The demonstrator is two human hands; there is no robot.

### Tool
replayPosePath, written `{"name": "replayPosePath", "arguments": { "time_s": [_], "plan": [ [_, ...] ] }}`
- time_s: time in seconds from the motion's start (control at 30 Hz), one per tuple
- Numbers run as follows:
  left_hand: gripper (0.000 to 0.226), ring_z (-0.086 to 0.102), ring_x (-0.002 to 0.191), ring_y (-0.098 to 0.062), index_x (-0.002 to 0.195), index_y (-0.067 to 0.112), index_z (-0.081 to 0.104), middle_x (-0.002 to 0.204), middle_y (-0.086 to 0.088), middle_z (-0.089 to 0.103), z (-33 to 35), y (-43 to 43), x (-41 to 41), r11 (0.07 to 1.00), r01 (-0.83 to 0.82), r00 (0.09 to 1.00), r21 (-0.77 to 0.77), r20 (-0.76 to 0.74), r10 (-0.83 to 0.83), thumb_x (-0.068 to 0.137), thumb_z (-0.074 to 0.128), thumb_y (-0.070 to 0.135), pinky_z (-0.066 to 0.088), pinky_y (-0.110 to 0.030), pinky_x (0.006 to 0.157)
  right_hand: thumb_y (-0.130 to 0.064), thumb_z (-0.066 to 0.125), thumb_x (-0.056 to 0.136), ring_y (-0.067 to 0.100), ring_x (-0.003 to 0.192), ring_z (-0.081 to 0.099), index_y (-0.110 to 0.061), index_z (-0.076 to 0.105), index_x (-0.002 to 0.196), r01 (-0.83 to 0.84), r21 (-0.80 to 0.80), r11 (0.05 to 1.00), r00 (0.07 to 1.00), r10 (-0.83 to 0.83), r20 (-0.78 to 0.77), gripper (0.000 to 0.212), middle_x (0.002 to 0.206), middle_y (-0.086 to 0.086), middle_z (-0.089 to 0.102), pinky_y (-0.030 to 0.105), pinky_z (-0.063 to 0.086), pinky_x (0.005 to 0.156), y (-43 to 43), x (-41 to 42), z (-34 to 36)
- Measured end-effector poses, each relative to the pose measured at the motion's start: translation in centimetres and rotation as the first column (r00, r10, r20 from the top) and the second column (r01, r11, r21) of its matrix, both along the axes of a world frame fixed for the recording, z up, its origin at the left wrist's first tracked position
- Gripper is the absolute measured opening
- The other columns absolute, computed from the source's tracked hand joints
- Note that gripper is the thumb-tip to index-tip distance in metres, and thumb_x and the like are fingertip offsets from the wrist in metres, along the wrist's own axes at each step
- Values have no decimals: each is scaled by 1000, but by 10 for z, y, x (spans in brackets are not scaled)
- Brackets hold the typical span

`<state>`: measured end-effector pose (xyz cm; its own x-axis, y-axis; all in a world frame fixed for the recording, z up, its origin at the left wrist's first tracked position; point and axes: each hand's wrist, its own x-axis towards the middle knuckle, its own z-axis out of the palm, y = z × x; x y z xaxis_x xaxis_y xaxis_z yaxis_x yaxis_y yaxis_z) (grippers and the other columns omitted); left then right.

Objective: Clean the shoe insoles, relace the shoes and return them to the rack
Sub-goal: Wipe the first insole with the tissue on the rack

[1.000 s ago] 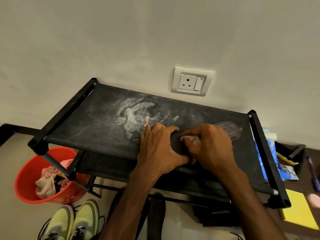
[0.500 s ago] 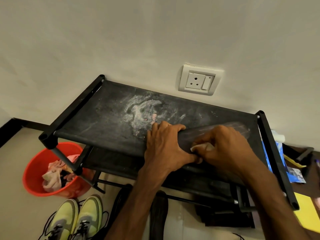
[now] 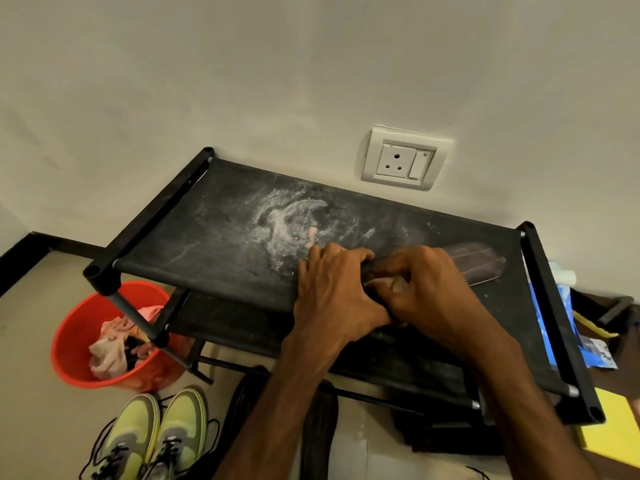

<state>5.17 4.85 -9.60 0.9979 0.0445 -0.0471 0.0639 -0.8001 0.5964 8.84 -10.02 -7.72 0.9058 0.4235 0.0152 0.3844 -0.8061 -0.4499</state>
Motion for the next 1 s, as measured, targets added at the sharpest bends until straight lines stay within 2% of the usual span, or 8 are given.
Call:
{"name": "replayPosePath", "arguments": {
  "time_s": [0.23,0.4,0.57,0.63,0.77,0.87,0.93,1.0],
  "plan": [
    [96,37,124,-20,136,40,52,124,4,50,-1,-2,-2,999,-3,1000,33,4,3,52,82,75,33,-37,107,-35,63,79,24,77,71,-32,80,91,250,87,964,945,-262,198,21,82,-3,76,41,59,69,5,10,-10],
    [100,36,130,-21,147,32,42,131,3,51,0,1,0,1000,-4,1000,-11,-5,4,60,85,56,29,-35,109,-30,64,80,11,69,69,-34,81,97,3,127,992,999,-7,34,24,82,-5,77,40,59,65,10,1,-5],
    [109,37,130,-21,145,34,44,134,4,51,1,-1,-2,1000,-14,1000,-5,-18,13,51,84,74,31,-38,112,-31,69,82,14,76,72,-35,81,92,234,96,967,956,-247,156,16,83,-10,77,41,61,70,-5,11,-7],
    [110,37,130,-21,145,34,45,133,5,51,1,-1,-1,1000,-18,1000,-7,-21,18,50,84,75,32,-38,111,-29,69,84,16,79,71,-33,81,93,206,44,978,964,-210,160,16,86,-8,77,42,61,73,-5,12,-6],
    [112,38,128,-19,145,35,44,132,6,53,1,0,0,1000,-11,1000,-16,-23,10,48,87,71,32,-38,110,-35,65,81,8,73,69,-40,81,95,-25,-61,998,996,20,-82,21,85,-11,77,38,61,72,-7,4,9],
    [112,36,129,-20,145,37,44,132,5,50,1,-2,-1,1000,-1,999,0,-33,1,48,86,72,30,-37,110,-34,72,83,0,71,66,-46,80,89,-89,-88,992,972,67,-224,15,82,-20,75,33,60,70,-17,3,24],
    [108,36,127,-19,144,39,45,131,5,49,2,-2,-1,1000,4,1000,9,-27,-4,50,86,72,30,-36,108,-37,74,82,1,73,66,-48,79,87,-53,-108,993,980,31,-196,13,80,-20,75,34,60,71,-17,3,25],
    [105,36,126,-20,143,39,45,130,4,49,3,-1,0,1000,7,1000,10,-24,-7,51,86,71,30,-36,106,-38,74,80,9,75,68,-49,78,91,35,-153,988,997,-45,-63,16,82,-15,75,39,60,72,-10,1,16]
  ]
}}
